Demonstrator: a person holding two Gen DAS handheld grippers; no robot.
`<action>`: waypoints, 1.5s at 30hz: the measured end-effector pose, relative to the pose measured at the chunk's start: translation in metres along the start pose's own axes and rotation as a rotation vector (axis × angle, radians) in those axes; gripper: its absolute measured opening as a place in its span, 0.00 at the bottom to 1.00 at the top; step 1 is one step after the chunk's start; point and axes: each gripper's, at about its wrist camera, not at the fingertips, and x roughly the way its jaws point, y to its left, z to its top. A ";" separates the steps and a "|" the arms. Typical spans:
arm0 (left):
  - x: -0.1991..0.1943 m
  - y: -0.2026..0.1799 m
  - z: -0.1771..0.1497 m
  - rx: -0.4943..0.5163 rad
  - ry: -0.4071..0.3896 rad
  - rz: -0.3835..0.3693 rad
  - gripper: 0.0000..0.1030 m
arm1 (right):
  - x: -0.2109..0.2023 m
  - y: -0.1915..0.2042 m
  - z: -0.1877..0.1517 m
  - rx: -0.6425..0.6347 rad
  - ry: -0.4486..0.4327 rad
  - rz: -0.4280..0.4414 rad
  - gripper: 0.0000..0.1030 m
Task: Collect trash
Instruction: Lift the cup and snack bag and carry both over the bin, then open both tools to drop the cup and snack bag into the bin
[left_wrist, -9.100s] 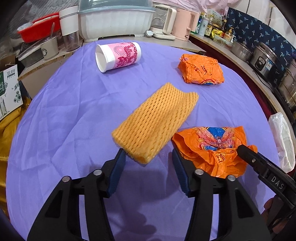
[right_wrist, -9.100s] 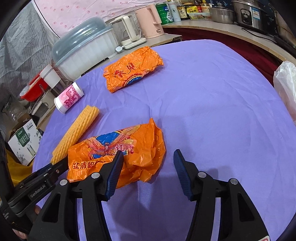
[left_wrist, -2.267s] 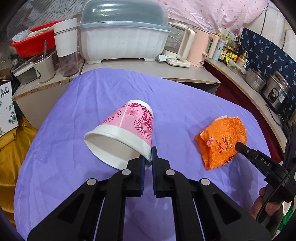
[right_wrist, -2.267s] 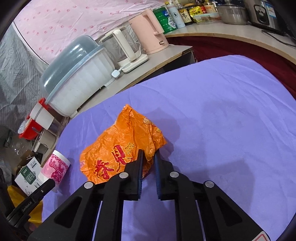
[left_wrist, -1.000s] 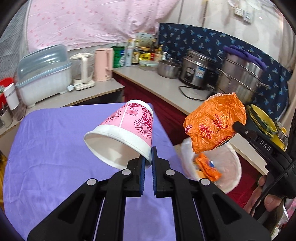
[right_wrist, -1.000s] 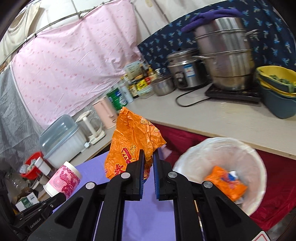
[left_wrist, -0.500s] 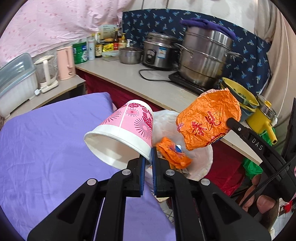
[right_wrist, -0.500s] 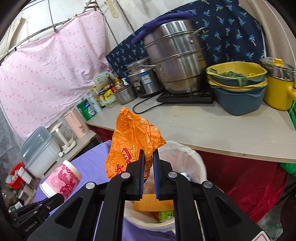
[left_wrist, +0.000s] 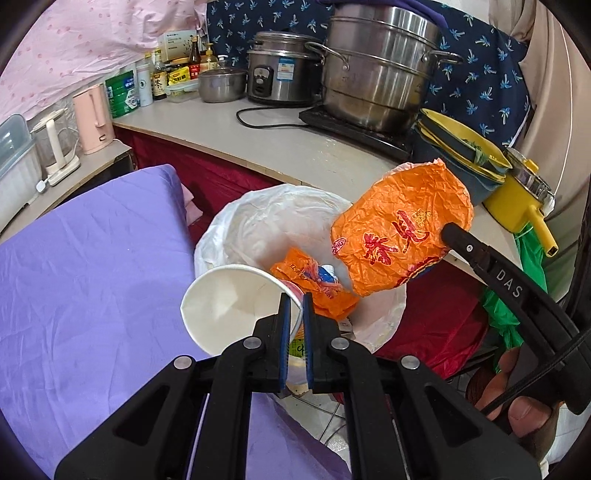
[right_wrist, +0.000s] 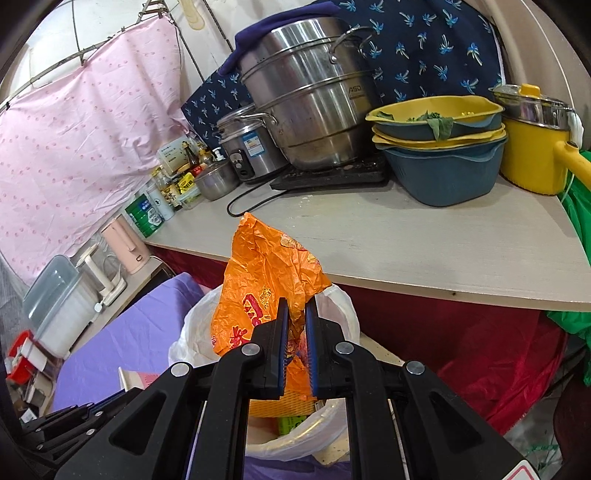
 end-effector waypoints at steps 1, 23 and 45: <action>0.003 -0.001 0.000 0.000 0.003 -0.001 0.06 | 0.002 -0.001 -0.001 0.001 0.003 -0.002 0.09; 0.017 0.044 0.009 -0.106 -0.019 0.068 0.53 | 0.052 0.031 -0.014 -0.041 0.101 0.059 0.14; -0.025 0.062 -0.004 -0.125 -0.075 0.123 0.70 | 0.005 0.066 -0.019 -0.132 0.056 0.025 0.61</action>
